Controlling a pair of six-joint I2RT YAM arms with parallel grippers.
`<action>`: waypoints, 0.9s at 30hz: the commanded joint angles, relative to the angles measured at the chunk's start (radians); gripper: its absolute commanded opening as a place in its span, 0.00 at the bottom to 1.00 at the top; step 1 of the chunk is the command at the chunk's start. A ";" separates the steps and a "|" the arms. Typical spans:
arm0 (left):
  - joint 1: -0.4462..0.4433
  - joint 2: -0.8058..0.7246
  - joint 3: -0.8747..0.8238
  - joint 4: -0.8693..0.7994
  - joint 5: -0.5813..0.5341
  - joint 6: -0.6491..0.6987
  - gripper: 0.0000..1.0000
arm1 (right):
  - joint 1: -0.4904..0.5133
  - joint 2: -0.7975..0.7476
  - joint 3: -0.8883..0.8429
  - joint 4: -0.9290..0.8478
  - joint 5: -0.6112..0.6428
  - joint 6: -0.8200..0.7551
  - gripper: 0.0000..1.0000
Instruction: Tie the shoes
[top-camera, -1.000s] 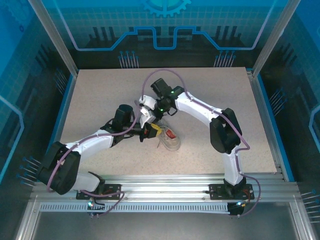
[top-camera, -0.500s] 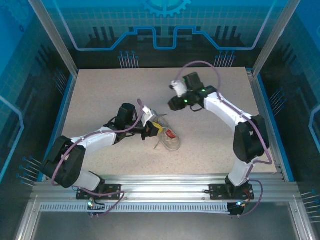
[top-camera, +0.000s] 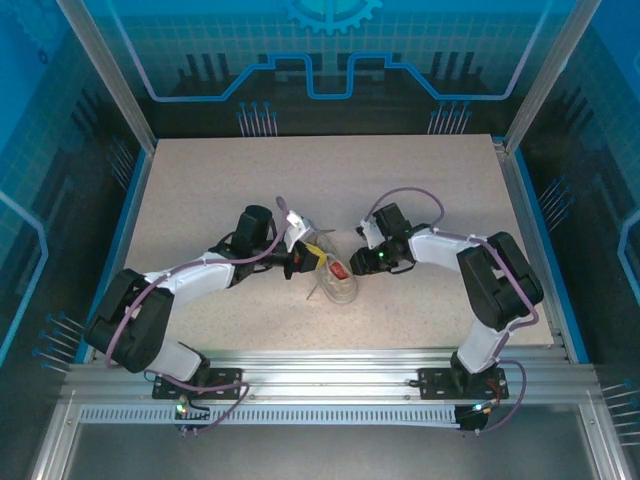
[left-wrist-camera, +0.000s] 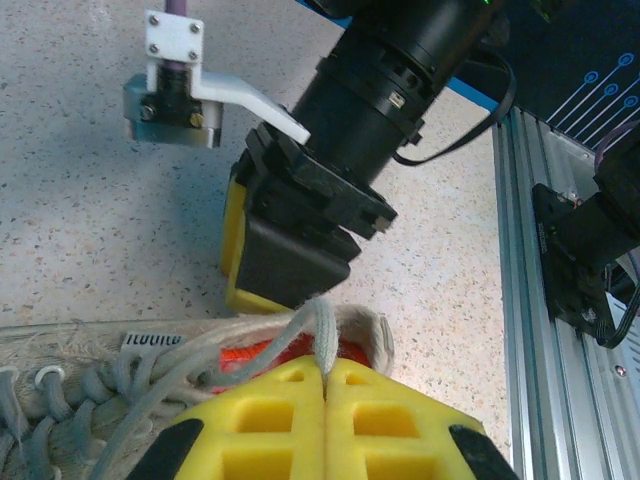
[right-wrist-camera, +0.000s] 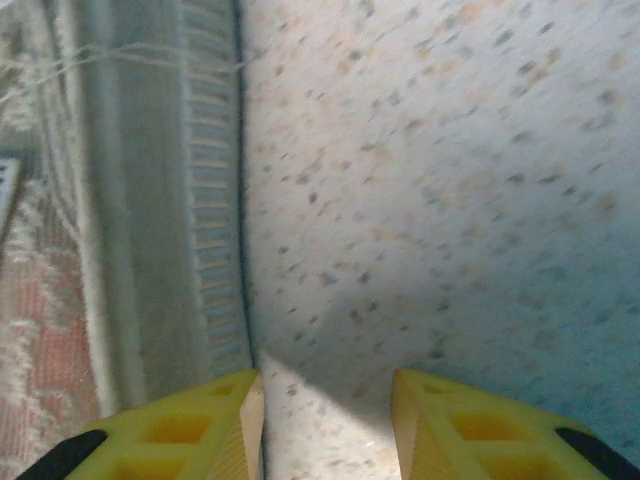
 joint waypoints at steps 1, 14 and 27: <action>-0.004 -0.036 0.026 -0.010 0.005 0.001 0.00 | 0.048 -0.077 -0.090 0.083 -0.037 0.076 0.37; 0.035 -0.042 0.000 0.045 0.067 -0.017 0.00 | 0.103 -0.487 -0.169 0.072 0.052 -0.121 0.40; 0.069 -0.021 -0.025 0.133 0.223 0.033 0.00 | 0.096 -0.384 0.022 0.077 -0.231 -0.557 0.49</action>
